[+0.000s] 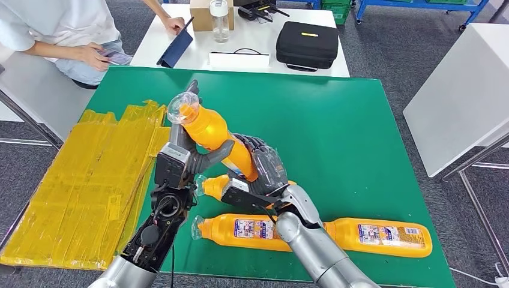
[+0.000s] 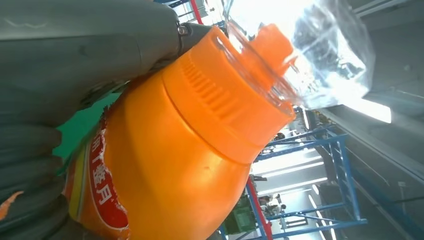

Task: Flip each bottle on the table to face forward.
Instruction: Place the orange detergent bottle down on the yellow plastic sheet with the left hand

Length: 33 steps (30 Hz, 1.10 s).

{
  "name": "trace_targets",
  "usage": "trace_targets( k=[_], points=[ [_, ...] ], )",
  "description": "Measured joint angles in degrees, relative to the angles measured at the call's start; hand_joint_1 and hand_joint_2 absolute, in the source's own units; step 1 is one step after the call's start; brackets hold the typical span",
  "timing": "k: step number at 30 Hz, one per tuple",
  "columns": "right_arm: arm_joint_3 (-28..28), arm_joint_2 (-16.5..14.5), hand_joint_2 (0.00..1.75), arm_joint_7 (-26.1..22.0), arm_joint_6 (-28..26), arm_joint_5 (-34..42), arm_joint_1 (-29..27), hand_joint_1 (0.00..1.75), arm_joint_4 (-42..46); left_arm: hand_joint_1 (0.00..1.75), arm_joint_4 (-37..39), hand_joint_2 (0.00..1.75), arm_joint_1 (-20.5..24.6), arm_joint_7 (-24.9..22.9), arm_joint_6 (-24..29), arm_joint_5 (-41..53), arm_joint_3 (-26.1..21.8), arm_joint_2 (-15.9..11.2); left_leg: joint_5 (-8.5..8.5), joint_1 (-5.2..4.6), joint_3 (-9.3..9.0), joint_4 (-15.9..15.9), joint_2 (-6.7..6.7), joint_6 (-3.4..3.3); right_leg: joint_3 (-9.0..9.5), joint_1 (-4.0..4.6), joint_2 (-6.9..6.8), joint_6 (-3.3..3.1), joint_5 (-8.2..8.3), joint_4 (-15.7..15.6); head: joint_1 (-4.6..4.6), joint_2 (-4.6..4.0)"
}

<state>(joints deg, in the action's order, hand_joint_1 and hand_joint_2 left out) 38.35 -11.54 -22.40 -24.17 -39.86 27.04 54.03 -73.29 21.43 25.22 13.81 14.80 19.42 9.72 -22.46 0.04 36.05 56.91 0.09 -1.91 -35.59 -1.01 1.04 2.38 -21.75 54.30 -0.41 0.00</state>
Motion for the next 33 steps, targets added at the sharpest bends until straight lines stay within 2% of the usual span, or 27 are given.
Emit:
trace_targets(
  k=[14, 24, 25, 28, 29, 33],
  points=[
    [-0.37, 0.22, 1.75, 0.24, -1.88, -1.8, -0.07, 1.75, 0.29, 1.75, 1.27, 1.75, -0.2, 2.25, 0.6, -3.52, -1.24, 0.79, 0.0, 0.0, 0.02, 0.0, 0.0, 0.0, -0.02, 0.0, 0.0, 0.0, 0.0, 0.0, 0.01, 0.0],
    [-0.58, 0.5, 1.75, 0.37, -3.05, -3.11, -0.13, 1.75, 1.04, 1.75, 1.27, 1.75, -0.09, 2.09, -1.36, -6.07, -1.83, 0.81, 0.0, 0.0, 0.02, 0.0, 0.0, 0.0, -0.02, 0.0, 0.0, 0.0, 0.0, 0.0, 0.0, 0.0],
    [-0.58, 0.53, 1.75, 0.41, -3.41, -3.33, -0.19, 1.37, 1.1, 1.75, 1.27, 1.75, -0.06, 2.07, -1.84, -6.54, -1.9, 0.81, 0.0, 0.0, 0.02, 0.0, 0.0, 0.0, -0.03, 0.0, 0.0, 0.0, 0.0, 0.0, 0.0, 0.0],
    [-0.64, 0.63, 1.75, 0.27, -4.85, -3.54, -0.61, 0.06, 1.62, 1.75, 1.27, 1.75, 0.17, 1.99, -2.81, -7.83, -2.02, 0.81, 0.0, 0.0, 0.02, 0.0, 0.0, 0.0, -0.03, 0.0, 0.0, 0.0, 0.0, 0.0, 0.0, 0.0],
    [-0.66, 0.68, 1.75, -0.03, -5.51, -3.37, -0.88, 0.0, 2.0, 1.75, 1.27, 1.75, 0.37, 1.86, -2.99, -8.26, -2.09, 0.81, 0.0, 0.0, 0.02, 0.0, 0.0, 0.0, -0.03, 0.0, 0.0, 0.0, 0.0, 0.0, 0.0, 0.0],
    [-0.91, 1.0, 1.75, -1.8, -6.75, 0.35, -2.54, 0.0, 5.27, 1.75, 1.34, 1.75, 1.19, 1.23, -1.76, -8.32, -3.0, 0.71, 0.0, 0.0, 0.02, 0.0, 0.0, 0.0, -0.06, 0.0, 0.0, 0.0, 0.0, 0.0, -0.01, 0.0]
  ],
)
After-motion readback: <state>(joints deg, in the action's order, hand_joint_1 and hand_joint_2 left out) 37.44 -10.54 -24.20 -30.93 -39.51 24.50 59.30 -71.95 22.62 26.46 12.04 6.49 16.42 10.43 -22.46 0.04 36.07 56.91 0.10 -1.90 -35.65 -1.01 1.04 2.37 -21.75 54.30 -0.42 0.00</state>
